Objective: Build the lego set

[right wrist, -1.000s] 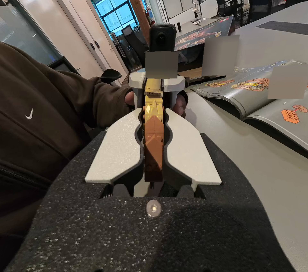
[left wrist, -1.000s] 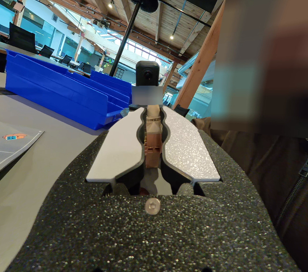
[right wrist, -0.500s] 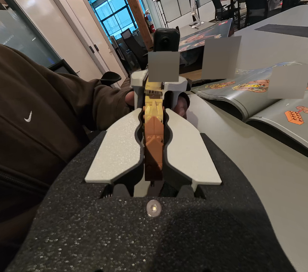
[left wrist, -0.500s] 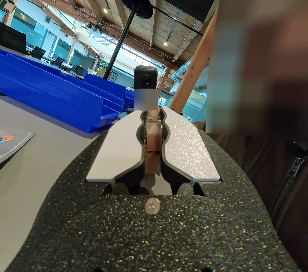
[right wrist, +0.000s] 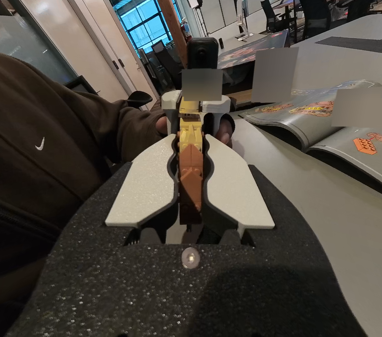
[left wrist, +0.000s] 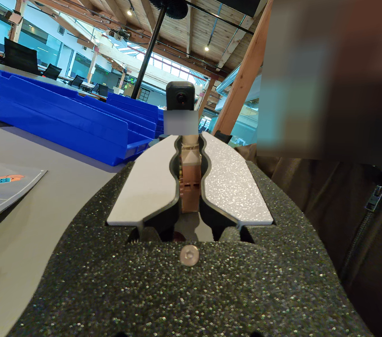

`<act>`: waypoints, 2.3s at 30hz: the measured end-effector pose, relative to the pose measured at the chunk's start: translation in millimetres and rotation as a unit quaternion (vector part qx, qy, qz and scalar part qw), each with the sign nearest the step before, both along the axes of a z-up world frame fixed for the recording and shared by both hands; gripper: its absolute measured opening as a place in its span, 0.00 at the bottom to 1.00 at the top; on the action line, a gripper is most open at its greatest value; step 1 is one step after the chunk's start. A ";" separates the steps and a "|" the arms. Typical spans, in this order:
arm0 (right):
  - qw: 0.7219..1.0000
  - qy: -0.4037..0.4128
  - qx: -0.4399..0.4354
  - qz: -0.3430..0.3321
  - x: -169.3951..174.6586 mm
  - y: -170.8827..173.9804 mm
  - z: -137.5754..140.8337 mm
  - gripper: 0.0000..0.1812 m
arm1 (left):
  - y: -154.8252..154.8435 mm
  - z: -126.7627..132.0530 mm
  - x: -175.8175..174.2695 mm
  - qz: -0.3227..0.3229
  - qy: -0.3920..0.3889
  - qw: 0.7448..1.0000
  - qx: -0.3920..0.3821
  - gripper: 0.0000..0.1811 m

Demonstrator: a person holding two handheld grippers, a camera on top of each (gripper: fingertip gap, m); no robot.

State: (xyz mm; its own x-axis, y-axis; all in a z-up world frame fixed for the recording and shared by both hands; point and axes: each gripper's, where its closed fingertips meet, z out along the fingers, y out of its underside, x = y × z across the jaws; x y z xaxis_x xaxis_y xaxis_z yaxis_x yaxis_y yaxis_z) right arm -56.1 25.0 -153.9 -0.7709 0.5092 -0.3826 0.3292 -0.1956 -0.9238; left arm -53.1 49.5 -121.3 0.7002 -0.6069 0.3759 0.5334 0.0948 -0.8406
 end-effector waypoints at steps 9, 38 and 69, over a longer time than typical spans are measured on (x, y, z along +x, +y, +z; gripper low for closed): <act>1.000 -0.006 0.004 -0.009 -4.0 2.8 -4.5 0.11 | 0.3 -1.6 -3.5 0.011 -0.008 1.000 -0.013 0.09; 0.994 -0.094 0.013 -0.059 -25.4 39.8 -30.1 0.12 | -2.8 -1.8 -45.9 0.038 -0.111 0.993 -0.031 0.09; 0.998 -0.052 -0.041 -0.012 -23.4 20.6 -11.0 0.11 | 12.8 -5.8 -38.1 0.042 -0.087 0.994 -0.044 0.09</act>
